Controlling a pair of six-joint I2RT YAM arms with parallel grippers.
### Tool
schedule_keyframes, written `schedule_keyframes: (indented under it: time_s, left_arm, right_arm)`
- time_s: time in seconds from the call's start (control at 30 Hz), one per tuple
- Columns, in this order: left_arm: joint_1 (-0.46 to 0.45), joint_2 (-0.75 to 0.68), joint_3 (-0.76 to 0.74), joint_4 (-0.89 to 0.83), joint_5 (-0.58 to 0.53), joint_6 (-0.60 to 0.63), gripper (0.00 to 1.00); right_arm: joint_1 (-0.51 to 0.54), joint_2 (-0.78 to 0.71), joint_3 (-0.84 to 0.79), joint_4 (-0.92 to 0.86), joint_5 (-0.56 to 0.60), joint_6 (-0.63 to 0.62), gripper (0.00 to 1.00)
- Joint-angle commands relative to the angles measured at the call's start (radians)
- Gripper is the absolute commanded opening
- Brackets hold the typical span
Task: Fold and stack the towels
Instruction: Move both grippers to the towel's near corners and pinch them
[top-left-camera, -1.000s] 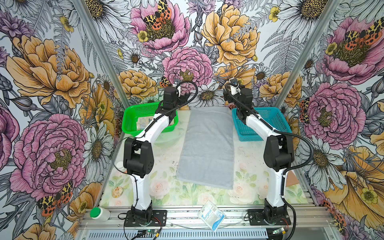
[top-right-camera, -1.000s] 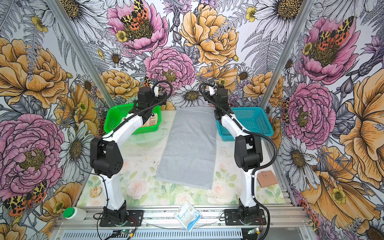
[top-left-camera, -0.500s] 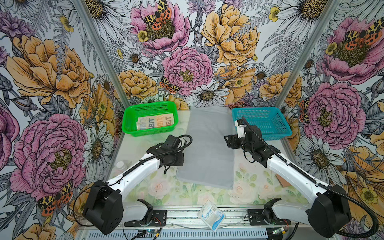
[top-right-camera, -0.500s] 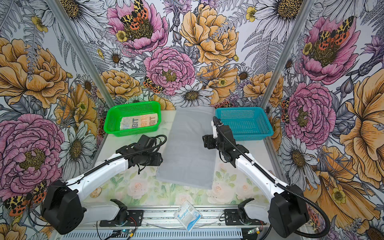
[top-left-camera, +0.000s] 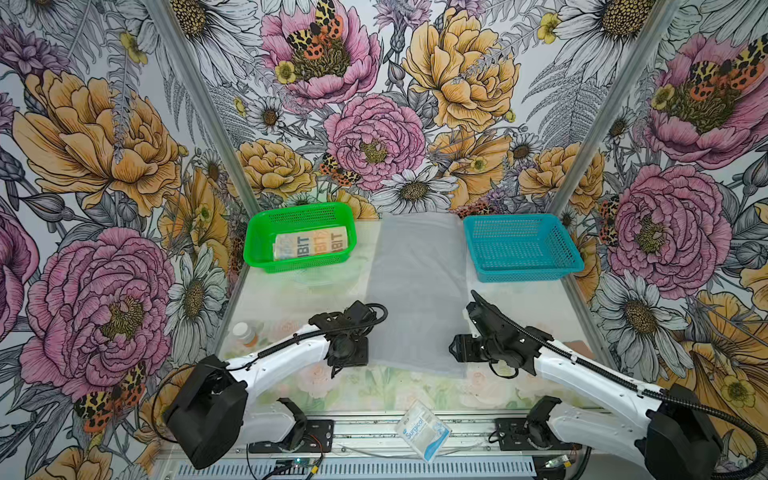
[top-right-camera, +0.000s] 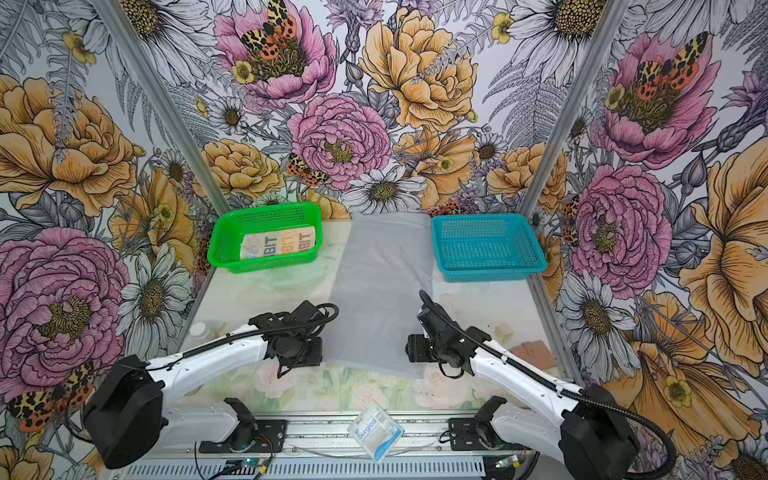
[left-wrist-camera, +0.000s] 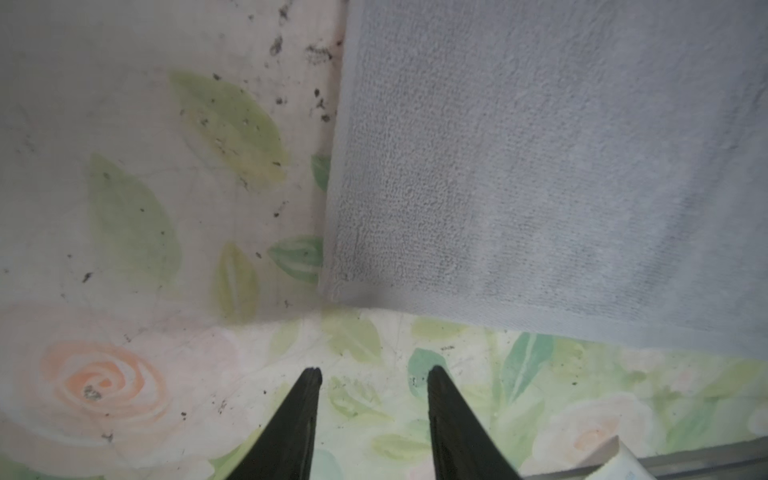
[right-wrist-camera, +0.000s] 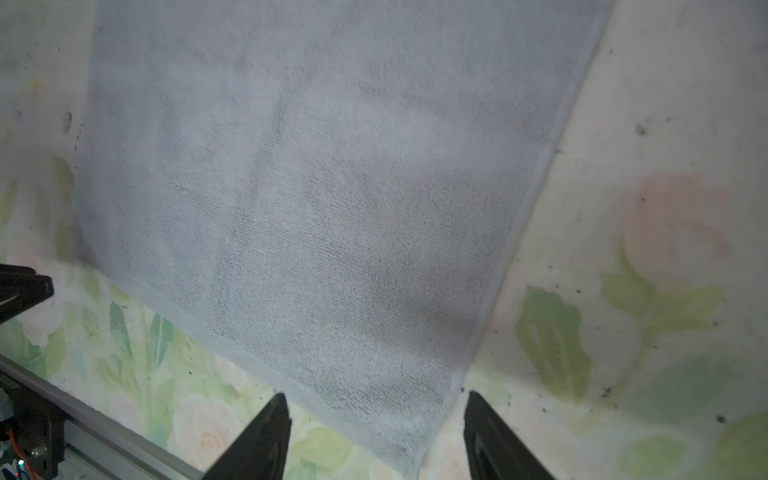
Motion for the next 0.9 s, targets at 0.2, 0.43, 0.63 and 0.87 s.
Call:
schedule_keyframes:
  time_s: [0.2, 0.43, 0.63, 0.87]
  left_arm:
    - [-0.001, 0.114, 0.015, 0.100, -0.124, -0.014, 0.40]
    - [0.012, 0.120, -0.028, 0.138, -0.081, -0.012, 0.15]
    - [0.013, 0.113, -0.044, 0.169, -0.061, -0.010, 0.04]
    - [0.011, 0.113, -0.037, 0.171, -0.047, 0.003, 0.00]
  right_arm:
    - [0.041, -0.082, -0.092, -0.048, -0.006, 0.116, 0.67]
    - [0.063, -0.029, -0.089, -0.048, -0.055, 0.129, 0.57]
    - [0.095, 0.001, -0.085, -0.045, -0.035, 0.150, 0.52]
    - [0.096, 0.065, -0.080, 0.005, -0.004, 0.147, 0.44]
